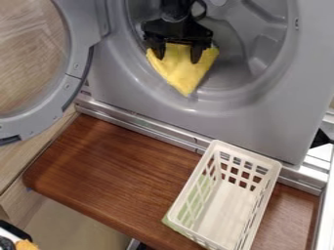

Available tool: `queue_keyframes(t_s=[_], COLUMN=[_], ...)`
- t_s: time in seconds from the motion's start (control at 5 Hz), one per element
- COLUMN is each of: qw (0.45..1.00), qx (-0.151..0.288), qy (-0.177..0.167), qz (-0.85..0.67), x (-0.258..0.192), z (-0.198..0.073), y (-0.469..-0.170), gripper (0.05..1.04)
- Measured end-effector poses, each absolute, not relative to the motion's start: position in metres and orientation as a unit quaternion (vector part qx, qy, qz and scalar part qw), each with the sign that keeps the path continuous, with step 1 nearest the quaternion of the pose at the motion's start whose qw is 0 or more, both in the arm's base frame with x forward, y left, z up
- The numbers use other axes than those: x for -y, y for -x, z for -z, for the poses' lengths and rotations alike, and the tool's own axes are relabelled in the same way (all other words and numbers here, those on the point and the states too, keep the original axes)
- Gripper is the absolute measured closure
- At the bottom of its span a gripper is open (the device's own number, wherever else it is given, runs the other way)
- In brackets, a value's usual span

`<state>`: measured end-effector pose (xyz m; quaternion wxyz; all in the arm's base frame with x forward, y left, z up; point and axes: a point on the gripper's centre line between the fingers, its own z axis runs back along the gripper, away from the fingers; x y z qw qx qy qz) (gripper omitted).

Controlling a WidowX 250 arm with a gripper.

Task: Putting the yellow cloth into the gray basin

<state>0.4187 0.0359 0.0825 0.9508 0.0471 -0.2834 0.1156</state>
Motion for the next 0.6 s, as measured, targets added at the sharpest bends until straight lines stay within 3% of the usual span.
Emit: queue_keyframes(t_s=[0.4,0.6], qw=[0.942,0.945], qx=[0.307,0.299], qy=[-0.013,-0.017], qz=[-0.133,-0.129], x=[-0.027,-0.014], z=[-0.091,-0.105], y=[-0.42,-0.41], gripper=[0.082,0.082])
